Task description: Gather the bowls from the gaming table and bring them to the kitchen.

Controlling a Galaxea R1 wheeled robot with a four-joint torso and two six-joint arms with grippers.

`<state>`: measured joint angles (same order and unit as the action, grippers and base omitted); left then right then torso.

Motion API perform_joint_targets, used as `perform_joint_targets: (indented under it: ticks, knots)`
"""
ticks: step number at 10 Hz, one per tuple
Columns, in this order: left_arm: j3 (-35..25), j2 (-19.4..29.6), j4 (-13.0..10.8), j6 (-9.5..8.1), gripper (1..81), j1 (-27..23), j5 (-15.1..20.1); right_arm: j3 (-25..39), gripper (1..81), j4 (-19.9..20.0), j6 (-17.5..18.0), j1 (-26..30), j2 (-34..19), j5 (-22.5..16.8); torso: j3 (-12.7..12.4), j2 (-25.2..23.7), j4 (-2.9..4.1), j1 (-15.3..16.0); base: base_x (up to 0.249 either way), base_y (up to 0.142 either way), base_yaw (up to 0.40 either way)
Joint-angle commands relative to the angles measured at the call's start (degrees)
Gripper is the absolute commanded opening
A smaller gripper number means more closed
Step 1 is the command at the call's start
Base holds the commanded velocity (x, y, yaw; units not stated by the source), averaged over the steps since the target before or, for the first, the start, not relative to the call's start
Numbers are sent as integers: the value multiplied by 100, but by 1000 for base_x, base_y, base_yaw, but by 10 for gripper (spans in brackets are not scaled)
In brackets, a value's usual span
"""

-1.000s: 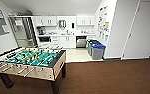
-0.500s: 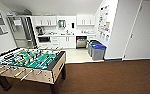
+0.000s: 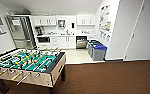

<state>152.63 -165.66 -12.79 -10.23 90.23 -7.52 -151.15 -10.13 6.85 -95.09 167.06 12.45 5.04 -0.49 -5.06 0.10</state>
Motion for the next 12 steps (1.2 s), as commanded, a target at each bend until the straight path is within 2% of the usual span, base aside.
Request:
perform_joint_targets:
  ticks: [1, 5, 10, 12]
  knots:
    - [22, 103, -57, 47, 10, -168, 286, 17, 10, -112, -17, 143, -30, -243, 0, 0, 0, 0, 136, 0, 0]
    - [22, 85, -57, 47, 10, -176, 286, 8, 10, -103, -17, 161, -12, -295, 0, 0, 0, 0, 136, 0, 0]
    - [22, 85, -40, 38, 10, -177, 286, 8, 10, -112, -26, 161, 5, -295, 0, 2, 0, 0, 136, -61, 0]
    - [22, 85, -31, 38, 10, -177, 286, 8, 10, -112, -25, 161, 5, -295, 0, 2, 0, 0, 121, 0, 0]
